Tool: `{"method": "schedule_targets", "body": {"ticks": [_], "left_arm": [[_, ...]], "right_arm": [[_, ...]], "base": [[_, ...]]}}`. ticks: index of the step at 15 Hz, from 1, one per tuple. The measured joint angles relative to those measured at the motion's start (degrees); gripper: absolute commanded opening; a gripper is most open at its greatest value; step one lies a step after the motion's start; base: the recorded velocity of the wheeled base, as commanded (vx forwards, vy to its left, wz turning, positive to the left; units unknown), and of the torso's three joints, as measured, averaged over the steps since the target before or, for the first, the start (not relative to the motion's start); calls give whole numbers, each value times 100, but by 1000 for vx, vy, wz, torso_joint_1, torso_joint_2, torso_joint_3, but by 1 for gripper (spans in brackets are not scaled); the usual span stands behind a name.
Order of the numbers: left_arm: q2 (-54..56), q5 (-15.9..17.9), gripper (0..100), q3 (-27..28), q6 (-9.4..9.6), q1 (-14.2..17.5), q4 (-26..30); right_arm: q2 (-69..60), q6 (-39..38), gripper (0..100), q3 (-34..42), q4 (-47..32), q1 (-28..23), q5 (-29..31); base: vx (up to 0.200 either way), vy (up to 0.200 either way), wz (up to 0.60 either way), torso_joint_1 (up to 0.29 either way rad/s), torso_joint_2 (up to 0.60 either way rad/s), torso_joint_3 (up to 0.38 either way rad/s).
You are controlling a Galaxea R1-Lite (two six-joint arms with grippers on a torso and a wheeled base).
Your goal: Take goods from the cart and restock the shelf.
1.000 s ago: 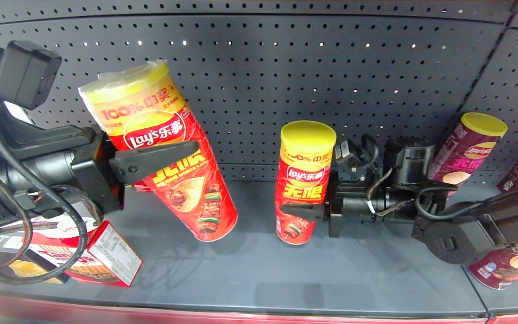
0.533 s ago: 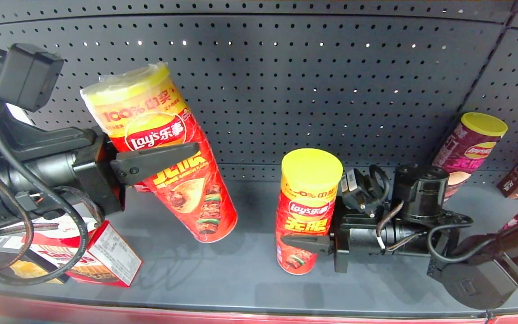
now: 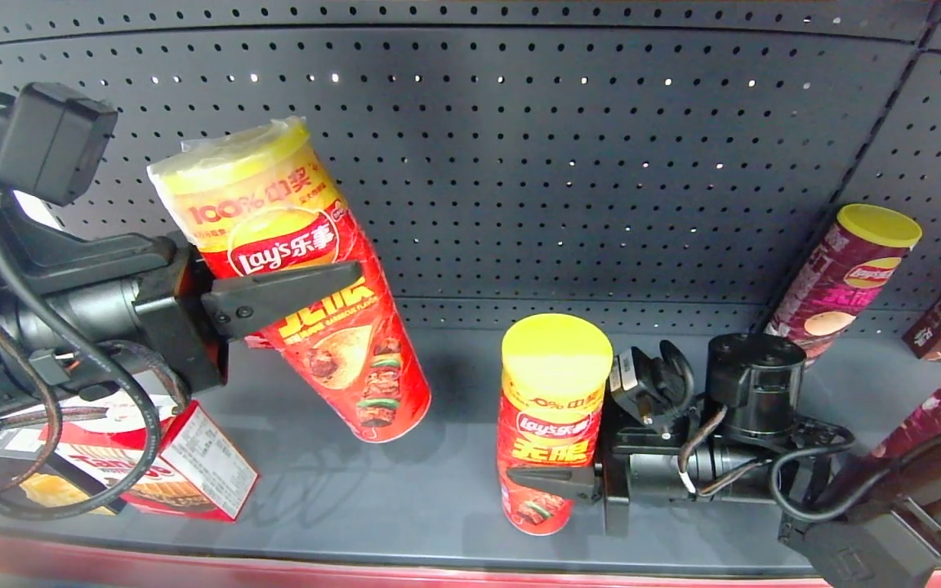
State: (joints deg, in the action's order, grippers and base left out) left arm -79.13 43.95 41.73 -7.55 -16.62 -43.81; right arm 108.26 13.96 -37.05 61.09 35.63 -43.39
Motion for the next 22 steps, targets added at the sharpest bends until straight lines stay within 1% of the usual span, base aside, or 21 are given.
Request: {"method": "schedule_targets", "body": {"ticks": [3,4,10,14,19,22], "left_arm": [[0,-2,0,0,0,0,-2],[0,0,0,0,0,0,-2],[0,0,0,0,0,0,0],[0,-2,0,0,0,-5,-2],[0,-10,0,0,0,-9,-2],[5,-7,0,-6,0,-9,-2]], "right_arm": [[17,5,0,76,60,15,4],[22,10,100,94,61,17,4],[-22,16,100,119,46,-17,20],[-206,16,100,146,49,-116,219],[-651,18,100,511,39,-262,228],[-1128,11,100,775,22,-374,223]], "base": [[0,0,0,0,0,0],[0,0,0,0,0,0],[0,0,0,0,0,0],[0,0,0,0,0,0],[0,0,0,0,0,0],[0,0,0,0,0,0]]}}
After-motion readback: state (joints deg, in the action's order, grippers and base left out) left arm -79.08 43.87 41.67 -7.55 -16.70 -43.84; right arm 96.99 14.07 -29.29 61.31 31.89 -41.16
